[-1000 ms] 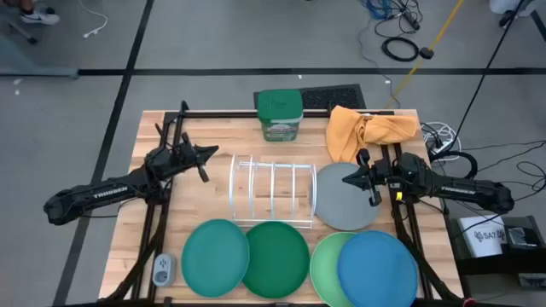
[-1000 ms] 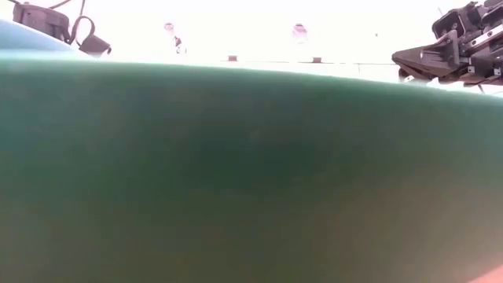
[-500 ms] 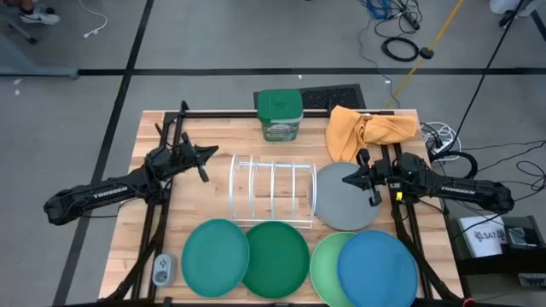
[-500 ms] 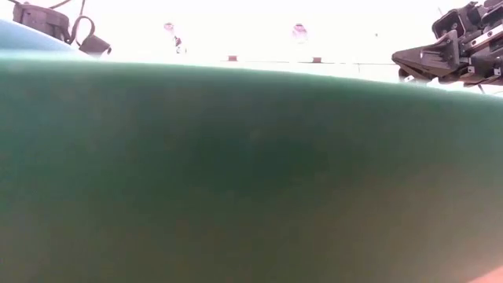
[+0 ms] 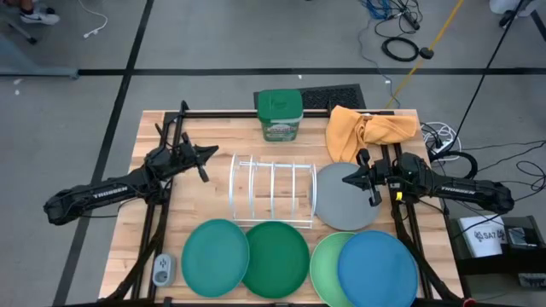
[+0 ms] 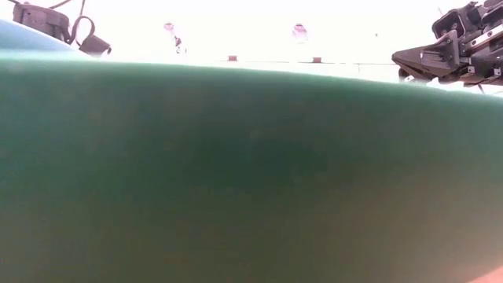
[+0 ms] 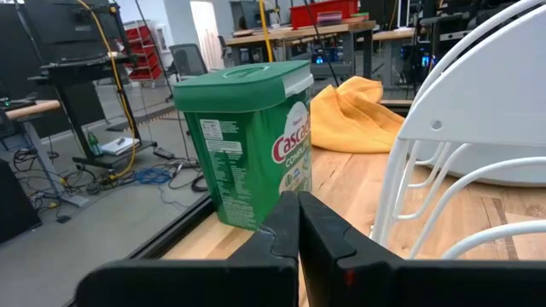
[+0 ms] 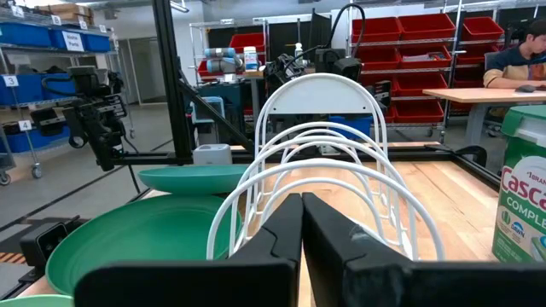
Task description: Sort dishes
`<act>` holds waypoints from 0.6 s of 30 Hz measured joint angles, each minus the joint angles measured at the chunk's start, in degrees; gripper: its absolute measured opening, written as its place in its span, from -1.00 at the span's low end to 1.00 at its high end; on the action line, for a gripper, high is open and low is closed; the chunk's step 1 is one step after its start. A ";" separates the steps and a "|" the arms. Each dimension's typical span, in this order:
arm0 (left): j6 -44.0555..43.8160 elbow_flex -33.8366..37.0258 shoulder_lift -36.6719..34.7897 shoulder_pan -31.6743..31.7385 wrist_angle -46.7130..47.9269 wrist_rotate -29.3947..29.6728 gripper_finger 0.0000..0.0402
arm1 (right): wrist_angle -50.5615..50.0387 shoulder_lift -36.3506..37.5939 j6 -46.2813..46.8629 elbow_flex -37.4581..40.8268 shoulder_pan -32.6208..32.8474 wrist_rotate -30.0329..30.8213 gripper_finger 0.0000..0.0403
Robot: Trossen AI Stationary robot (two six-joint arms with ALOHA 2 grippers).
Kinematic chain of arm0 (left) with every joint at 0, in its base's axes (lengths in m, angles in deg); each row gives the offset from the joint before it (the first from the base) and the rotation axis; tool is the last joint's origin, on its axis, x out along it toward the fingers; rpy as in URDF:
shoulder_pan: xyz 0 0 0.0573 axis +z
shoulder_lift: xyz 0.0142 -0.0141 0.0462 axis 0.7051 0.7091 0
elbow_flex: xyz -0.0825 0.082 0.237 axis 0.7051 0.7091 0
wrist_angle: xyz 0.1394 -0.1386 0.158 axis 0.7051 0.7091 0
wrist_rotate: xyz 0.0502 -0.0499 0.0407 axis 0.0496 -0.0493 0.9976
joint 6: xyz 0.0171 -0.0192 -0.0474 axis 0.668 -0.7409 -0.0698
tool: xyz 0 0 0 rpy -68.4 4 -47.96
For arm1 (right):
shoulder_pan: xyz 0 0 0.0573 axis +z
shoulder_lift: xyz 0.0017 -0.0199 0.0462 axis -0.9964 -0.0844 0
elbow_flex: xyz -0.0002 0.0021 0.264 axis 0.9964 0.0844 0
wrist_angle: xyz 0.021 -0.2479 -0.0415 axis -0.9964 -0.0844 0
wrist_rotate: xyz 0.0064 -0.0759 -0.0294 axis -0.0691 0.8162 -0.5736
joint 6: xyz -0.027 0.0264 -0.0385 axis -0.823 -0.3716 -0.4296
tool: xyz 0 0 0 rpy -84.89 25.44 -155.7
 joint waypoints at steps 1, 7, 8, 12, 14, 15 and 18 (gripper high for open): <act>0.02 -0.01 -0.01 -0.02 0.00 0.01 -1.00 | 0.00 0.01 -0.02 0.00 0.00 0.01 -0.97; 0.00 -0.02 -0.02 -0.02 0.00 0.01 -1.00 | -0.01 0.01 0.01 0.00 0.00 0.00 -0.97; 0.02 -0.01 -0.01 0.00 0.00 0.02 -1.00 | 0.05 0.01 0.06 0.00 0.02 0.00 -0.97; 0.00 0.00 0.00 -0.02 0.00 0.00 -1.00 | 0.20 0.02 2.27 0.00 0.01 0.00 -0.97; 0.02 0.00 -0.01 -0.02 0.00 0.01 -1.00 | 0.74 0.00 4.08 0.00 0.00 0.00 -0.97; 0.02 -0.02 -0.01 -0.01 0.00 0.02 -1.00 | 1.37 0.01 5.46 0.00 0.01 0.00 -0.97; 0.00 -0.02 -0.02 0.00 0.00 0.01 -1.00 | 3.82 0.01 11.32 0.00 0.01 0.00 -0.97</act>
